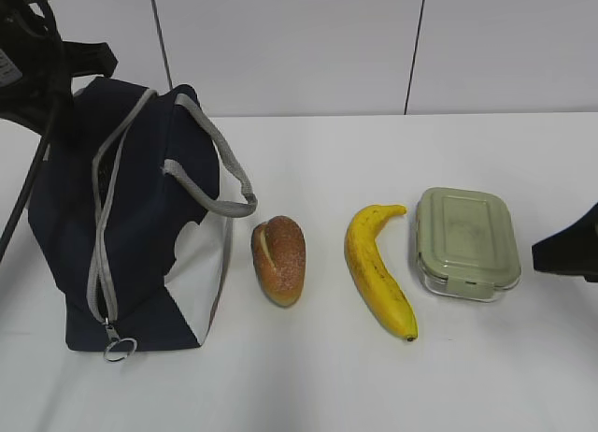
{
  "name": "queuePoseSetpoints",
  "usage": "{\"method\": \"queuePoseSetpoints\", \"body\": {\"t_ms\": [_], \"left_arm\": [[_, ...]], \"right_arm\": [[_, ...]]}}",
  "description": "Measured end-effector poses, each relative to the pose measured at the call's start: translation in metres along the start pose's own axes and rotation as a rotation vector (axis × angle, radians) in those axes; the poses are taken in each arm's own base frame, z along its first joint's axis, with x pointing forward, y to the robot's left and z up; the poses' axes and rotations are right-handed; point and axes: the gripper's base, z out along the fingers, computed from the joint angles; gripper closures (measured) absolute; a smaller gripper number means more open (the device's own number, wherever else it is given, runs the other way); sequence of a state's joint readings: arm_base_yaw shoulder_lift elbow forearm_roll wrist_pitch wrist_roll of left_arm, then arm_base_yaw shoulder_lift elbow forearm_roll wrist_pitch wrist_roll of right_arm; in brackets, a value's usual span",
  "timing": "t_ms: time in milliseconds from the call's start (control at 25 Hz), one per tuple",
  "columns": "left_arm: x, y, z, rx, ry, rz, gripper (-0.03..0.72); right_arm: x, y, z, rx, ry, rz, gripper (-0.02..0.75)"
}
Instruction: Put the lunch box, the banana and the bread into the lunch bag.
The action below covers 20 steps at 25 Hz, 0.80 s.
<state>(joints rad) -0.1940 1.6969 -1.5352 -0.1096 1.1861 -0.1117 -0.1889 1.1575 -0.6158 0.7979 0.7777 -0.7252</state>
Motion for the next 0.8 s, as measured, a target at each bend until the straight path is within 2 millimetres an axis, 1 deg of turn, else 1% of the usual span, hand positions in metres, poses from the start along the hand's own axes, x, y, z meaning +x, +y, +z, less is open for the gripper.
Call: {"method": "queuePoseSetpoints", "body": {"t_ms": [80,200,360,480,640,800], "left_arm": [[0.0,0.0,0.0,0.0,0.0,0.0,0.688],[0.0,0.0,0.0,0.004,0.002,-0.002,0.688],[0.0,0.0,0.0,0.004,0.002,-0.002,0.688],[0.0,0.0,0.0,0.005,0.003,-0.002,0.688],[0.0,-0.001,0.0,0.006,0.003,-0.002,0.688],[0.0,-0.001,0.0,0.006,0.003,-0.002,0.688]], "right_arm": [[-0.011,-0.007,0.004,-0.049,-0.009,0.015,0.222],[-0.027,-0.016,0.016,-0.11,0.034,-0.003,0.222],[-0.045,-0.025,0.031,-0.157,0.084,-0.016,0.222],[-0.058,-0.029,0.037,-0.174,0.089,-0.016,0.222],[-0.066,-0.028,0.037,-0.205,0.053,0.012,0.222],[-0.066,-0.031,0.041,-0.205,0.054,0.028,0.222]]}}
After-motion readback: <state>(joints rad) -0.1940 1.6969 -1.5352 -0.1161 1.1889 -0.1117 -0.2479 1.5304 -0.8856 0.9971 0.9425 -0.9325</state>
